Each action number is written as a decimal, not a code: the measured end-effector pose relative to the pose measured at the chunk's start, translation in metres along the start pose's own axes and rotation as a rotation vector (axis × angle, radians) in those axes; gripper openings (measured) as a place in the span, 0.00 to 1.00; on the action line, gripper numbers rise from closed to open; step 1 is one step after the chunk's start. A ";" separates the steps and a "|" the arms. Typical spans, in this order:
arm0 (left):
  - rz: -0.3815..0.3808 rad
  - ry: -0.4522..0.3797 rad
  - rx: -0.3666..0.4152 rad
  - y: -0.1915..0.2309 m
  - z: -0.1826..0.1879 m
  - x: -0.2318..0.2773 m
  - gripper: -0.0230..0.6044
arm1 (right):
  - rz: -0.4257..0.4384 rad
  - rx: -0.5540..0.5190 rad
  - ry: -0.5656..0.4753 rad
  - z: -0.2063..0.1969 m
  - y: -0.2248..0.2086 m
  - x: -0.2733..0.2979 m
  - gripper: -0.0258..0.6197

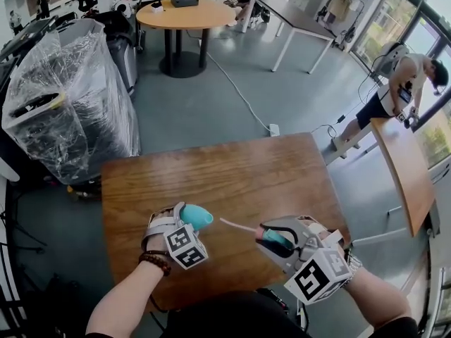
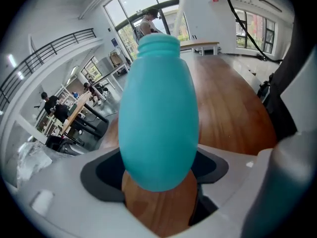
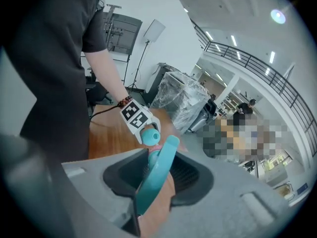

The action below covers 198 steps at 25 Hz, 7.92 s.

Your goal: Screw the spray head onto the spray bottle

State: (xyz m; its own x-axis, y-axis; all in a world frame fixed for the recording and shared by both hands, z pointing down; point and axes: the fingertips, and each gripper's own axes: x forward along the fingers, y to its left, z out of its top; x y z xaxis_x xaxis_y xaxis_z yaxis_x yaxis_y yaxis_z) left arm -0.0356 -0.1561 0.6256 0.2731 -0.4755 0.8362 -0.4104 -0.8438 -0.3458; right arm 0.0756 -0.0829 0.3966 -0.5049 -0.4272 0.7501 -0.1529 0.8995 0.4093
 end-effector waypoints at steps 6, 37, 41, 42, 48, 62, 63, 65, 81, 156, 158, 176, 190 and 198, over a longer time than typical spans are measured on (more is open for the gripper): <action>-0.006 0.076 0.074 -0.008 -0.011 -0.007 0.71 | 0.023 -0.016 -0.023 0.018 0.012 0.003 0.23; -0.075 0.055 0.253 -0.061 0.048 -0.063 0.71 | 0.118 -0.148 0.056 -0.006 0.062 0.059 0.23; -0.049 0.038 0.265 -0.057 0.051 -0.067 0.70 | 0.130 -0.133 0.035 -0.003 0.061 0.057 0.23; -0.039 0.031 0.268 -0.055 0.051 -0.068 0.70 | 0.135 -0.125 0.029 -0.003 0.060 0.057 0.23; 0.037 0.007 0.276 -0.045 0.055 -0.071 0.69 | 0.169 0.000 0.012 -0.001 0.055 0.055 0.23; 0.143 0.023 0.327 -0.041 0.050 -0.058 0.68 | 0.436 1.399 0.012 -0.026 0.045 0.072 0.24; 0.133 0.016 0.319 -0.043 0.050 -0.057 0.68 | 0.434 1.392 0.010 -0.026 0.045 0.073 0.25; 0.121 -0.002 0.302 -0.046 0.053 -0.056 0.68 | 0.431 1.376 0.007 -0.025 0.045 0.074 0.29; -0.131 -0.145 0.042 -0.067 0.058 -0.054 0.69 | 0.240 0.543 -0.146 0.005 0.016 0.021 0.41; -0.628 -0.283 0.123 -0.177 0.060 -0.076 0.68 | 0.366 0.867 -0.184 0.003 0.007 -0.003 0.47; -0.678 -0.279 0.174 -0.176 0.052 -0.080 0.68 | 0.348 0.581 -0.157 0.007 0.019 -0.013 0.47; -0.669 -0.263 0.342 -0.178 0.056 -0.088 0.68 | 0.416 -0.331 0.107 -0.023 0.129 0.030 0.23; -0.363 -0.252 0.049 -0.134 0.078 -0.054 0.68 | 0.317 0.690 0.181 -0.044 0.068 0.054 0.23; -0.205 -0.183 0.030 -0.114 0.078 -0.038 0.68 | 0.233 0.840 0.205 -0.053 0.053 0.062 0.23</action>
State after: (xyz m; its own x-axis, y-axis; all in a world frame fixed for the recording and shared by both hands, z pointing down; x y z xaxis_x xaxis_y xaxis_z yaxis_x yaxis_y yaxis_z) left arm 0.0682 -0.0614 0.6000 0.5013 -0.3291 0.8003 -0.3057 -0.9326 -0.1921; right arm 0.0809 -0.0662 0.4923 -0.4513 -0.1612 0.8777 -0.6779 0.7016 -0.2197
